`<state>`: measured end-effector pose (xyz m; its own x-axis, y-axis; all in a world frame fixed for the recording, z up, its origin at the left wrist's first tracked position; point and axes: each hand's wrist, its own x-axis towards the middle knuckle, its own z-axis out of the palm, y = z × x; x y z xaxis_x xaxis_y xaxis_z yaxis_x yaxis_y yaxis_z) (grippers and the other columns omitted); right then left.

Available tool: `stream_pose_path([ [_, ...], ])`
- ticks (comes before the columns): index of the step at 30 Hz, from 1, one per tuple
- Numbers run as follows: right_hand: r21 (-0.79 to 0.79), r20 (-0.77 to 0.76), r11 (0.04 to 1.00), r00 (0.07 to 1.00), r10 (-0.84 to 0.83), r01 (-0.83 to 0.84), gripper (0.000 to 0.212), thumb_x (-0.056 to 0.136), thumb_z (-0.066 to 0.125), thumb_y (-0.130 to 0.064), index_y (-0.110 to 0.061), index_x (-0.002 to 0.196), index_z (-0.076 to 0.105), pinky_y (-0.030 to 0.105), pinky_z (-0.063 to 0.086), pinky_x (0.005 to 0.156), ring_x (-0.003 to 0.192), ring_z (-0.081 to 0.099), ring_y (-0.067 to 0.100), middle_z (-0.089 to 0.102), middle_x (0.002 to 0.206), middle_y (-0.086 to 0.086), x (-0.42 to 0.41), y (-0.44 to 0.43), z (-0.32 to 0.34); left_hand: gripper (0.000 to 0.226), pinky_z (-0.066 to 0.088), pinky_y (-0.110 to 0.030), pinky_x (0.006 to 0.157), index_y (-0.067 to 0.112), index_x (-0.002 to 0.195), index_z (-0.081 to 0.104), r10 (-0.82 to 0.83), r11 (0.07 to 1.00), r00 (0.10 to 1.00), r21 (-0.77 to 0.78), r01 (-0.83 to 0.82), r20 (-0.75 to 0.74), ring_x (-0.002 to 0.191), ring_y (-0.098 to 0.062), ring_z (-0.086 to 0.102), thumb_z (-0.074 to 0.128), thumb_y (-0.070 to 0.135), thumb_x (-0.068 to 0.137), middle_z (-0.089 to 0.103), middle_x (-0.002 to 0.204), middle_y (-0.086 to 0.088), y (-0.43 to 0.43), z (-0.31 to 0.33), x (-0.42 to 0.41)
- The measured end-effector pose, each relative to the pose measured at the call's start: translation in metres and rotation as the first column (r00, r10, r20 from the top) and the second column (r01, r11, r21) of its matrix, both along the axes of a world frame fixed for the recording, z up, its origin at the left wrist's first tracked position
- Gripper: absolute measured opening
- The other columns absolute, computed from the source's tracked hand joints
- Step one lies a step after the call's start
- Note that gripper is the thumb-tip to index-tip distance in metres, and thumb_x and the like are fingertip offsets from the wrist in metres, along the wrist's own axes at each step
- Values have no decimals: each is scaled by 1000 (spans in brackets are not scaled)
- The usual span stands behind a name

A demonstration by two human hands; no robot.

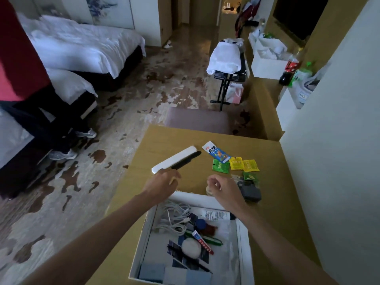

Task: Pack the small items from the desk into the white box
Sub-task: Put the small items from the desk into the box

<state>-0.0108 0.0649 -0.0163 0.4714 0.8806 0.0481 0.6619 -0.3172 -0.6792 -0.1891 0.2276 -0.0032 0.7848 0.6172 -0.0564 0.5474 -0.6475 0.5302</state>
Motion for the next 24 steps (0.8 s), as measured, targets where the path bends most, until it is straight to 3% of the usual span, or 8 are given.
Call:
stream_pose_path([
  [3, -45, -6, 999, 1000, -6, 6, 18, 94, 54, -25, -15, 103, 67, 22, 42, 66, 74, 57, 5, 64, 82, -8, 11, 30, -12, 23, 54, -39, 84, 31, 100, 65, 85, 990, 995, -108, -91, -53, 99, -18, 63, 47, 24, 89, 66, 116, 2, 35, -14, 12],
  [8, -209, 53, 978, 999, -4, 15, 37, 95, 54, -24, -14, 130, 57, 30, 51, 87, 104, 62, 13, 67, 117, 1, 24, 91, -41, 22, 55, -44, 83, 29, 101, 63, 107, 975, 989, -182, -123, -100, 99, -25, 63, 47, 25, 86, 66, 114, -1, 85, -48, 30],
  [11, -309, 113, 951, 993, 44, -7, 44, 93, 55, -14, -15, 136, 51, 36, 50, 98, 121, 55, 18, 58, 134, 4, 31, 132, -59, 30, 51, -48, 88, 19, 116, 53, 116, 972, 982, -184, -143, -151, 108, -30, 57, 52, 23, 86, 59, 122, -7, 113, -70, 44],
  [14, -380, 207, 925, 972, 111, -25, 48, 90, 54, -8, -16, 137, 48, 39, 49, 97, 120, 53, 25, 57, 133, 5, 37, 170, -71, 48, 43, -51, 96, 10, 131, 36, 71, 984, 960, -136, -111, -270, 124, -32, 41, 54, 28, 90, 46, 134, -12, 139, -89, 56],
  [17, -420, 325, 907, 928, 181, -30, 44, 91, 56, -13, -13, 134, 50, 40, 49, 95, 118, 54, 25, 55, 135, 4, 43, 198, -84, 57, 43, -50, 95, 12, 135, 28, 22, 989, 946, -132, -68, -322, 129, -30, 37, 55, 35, 90, 41, 138, -10, 157, -105, 67],
  [21, -535, 327, 842, 902, 281, -68, 42, 91, 60, -20, -13, 132, 51, 42, 43, 102, 125, 48, 26, 54, 133, 5, 41, 205, -103, 62, 44, -48, 90, 16, 133, 34, -15, 996, 943, -86, -15, -332, 124, -29, 43, 60, 45, 84, 46, 133, -7, 165, -124, 75],
  [24, -527, 389, 847, 866, 315, -71, 39, 93, 58, -22, -16, 130, 51, 40, 47, 93, 116, 51, 25, 57, 123, 5, 38, 196, -112, 56, 49, -45, 80, 17, 124, 44, 22, 1000, 968, 4, -22, -252, 112, -27, 52, 60, 51, 81, 54, 120, -5, 166, -136, 75],
])
